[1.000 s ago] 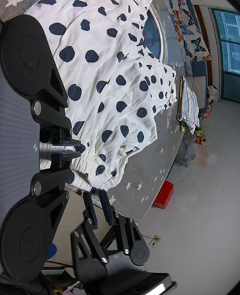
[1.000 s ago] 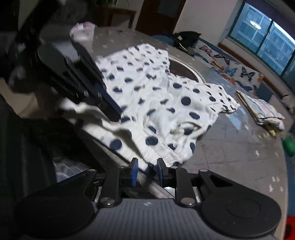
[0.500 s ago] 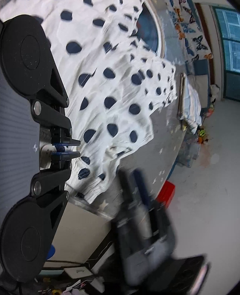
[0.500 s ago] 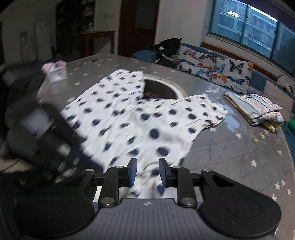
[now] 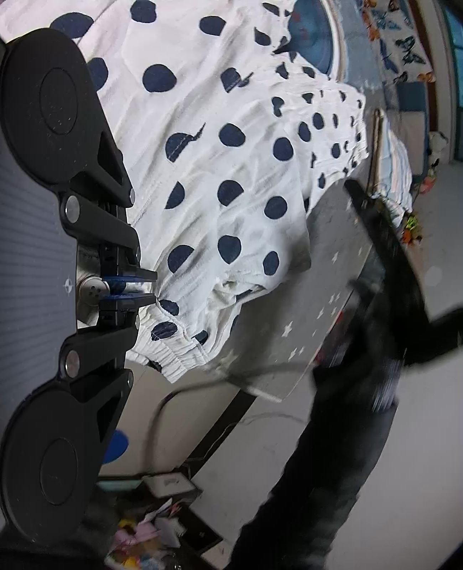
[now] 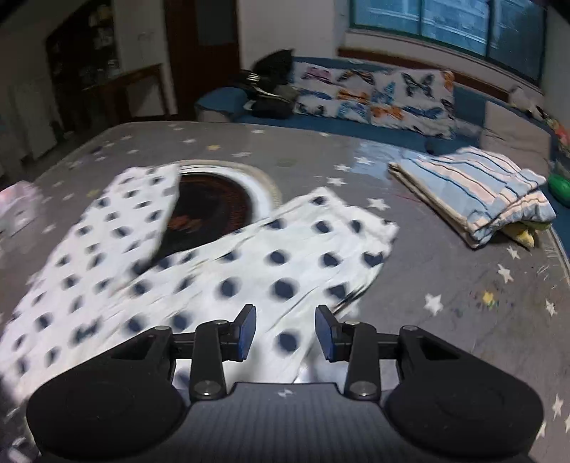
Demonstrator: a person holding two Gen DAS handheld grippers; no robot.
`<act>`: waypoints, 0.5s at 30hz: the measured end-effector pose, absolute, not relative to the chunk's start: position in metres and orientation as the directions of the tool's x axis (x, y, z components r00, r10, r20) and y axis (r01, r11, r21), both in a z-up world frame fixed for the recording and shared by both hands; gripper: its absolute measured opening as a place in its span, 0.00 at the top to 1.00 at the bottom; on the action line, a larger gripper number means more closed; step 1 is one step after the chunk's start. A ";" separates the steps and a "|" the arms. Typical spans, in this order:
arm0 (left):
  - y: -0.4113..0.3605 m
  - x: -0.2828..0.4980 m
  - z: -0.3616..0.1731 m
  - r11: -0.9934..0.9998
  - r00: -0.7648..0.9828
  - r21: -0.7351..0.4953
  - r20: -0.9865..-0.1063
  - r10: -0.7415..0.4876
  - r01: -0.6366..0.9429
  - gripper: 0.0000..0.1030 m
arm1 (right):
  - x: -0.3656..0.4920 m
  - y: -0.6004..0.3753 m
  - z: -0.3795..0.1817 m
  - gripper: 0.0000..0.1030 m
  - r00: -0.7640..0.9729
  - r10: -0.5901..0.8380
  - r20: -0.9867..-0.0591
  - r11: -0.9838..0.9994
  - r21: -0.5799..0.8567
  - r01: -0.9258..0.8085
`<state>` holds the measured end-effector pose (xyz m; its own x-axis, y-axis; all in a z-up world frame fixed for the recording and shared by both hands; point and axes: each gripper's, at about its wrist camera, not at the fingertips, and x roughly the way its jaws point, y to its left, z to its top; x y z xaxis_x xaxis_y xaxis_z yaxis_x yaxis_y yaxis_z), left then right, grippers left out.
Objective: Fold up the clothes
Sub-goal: 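Fold the waistband over the garment with the left gripper while the right gripper releases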
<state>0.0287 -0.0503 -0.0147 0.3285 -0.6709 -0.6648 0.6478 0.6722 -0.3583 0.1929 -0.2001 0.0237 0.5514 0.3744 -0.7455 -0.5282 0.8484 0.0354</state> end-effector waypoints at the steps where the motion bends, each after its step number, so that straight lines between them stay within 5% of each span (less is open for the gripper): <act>1: -0.048 0.029 -0.015 0.666 0.317 -0.364 -0.667 -0.675 0.651 0.93 | 0.204 -0.200 0.020 0.64 0.552 0.367 -0.749 0.856 0.039 -0.516; 15: -0.035 0.042 -0.017 0.640 0.238 -0.434 -0.678 -0.695 0.634 0.93 | 0.314 -0.184 -0.021 0.61 0.561 0.317 -0.764 0.894 0.045 -0.445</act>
